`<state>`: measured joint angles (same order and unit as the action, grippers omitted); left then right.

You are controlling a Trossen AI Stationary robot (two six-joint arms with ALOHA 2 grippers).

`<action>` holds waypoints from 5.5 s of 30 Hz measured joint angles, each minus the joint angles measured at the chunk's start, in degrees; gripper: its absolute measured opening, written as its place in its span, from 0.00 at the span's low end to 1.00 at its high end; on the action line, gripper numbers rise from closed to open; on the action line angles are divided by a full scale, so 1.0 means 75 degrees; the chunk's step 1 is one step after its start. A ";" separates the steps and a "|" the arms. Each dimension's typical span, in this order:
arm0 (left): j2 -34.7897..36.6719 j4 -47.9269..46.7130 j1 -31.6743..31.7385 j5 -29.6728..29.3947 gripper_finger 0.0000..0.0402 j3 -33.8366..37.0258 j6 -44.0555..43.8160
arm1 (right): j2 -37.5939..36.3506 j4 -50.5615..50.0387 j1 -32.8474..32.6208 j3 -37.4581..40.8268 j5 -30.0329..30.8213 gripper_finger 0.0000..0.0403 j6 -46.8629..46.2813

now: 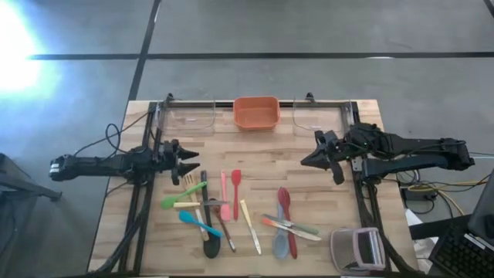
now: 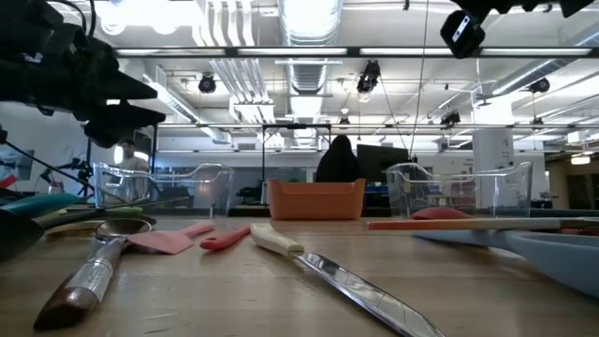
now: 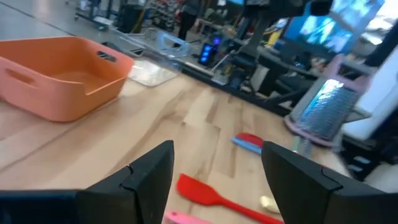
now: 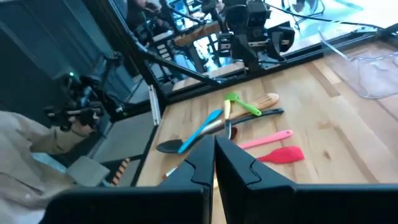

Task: Pick & Place Kitchen Items
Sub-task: Put the left yellow knife into the orange bin

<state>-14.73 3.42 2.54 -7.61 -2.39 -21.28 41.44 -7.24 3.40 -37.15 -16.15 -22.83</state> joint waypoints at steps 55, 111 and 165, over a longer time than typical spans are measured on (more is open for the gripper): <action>-0.5392 -0.6223 -0.4350 -0.2411 0.61 -0.5450 -0.2767 | -0.1907 -0.0604 -0.0355 0.1300 0.0963 0.02 -0.0323; -0.8993 -0.5106 -0.4484 -0.0761 0.61 -0.5391 -0.3481 | -0.1904 -0.0561 -0.0350 0.1300 0.1385 0.02 0.0475; -0.8889 -0.5525 -0.4298 -0.0650 0.10 -0.5645 -0.2996 | -0.1907 -0.0555 -0.0350 0.1297 0.1371 0.02 0.0507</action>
<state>-81.39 -38.02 -29.69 -12.49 -44.73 -43.75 27.14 -11.40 0.78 -27.42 -5.87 -19.03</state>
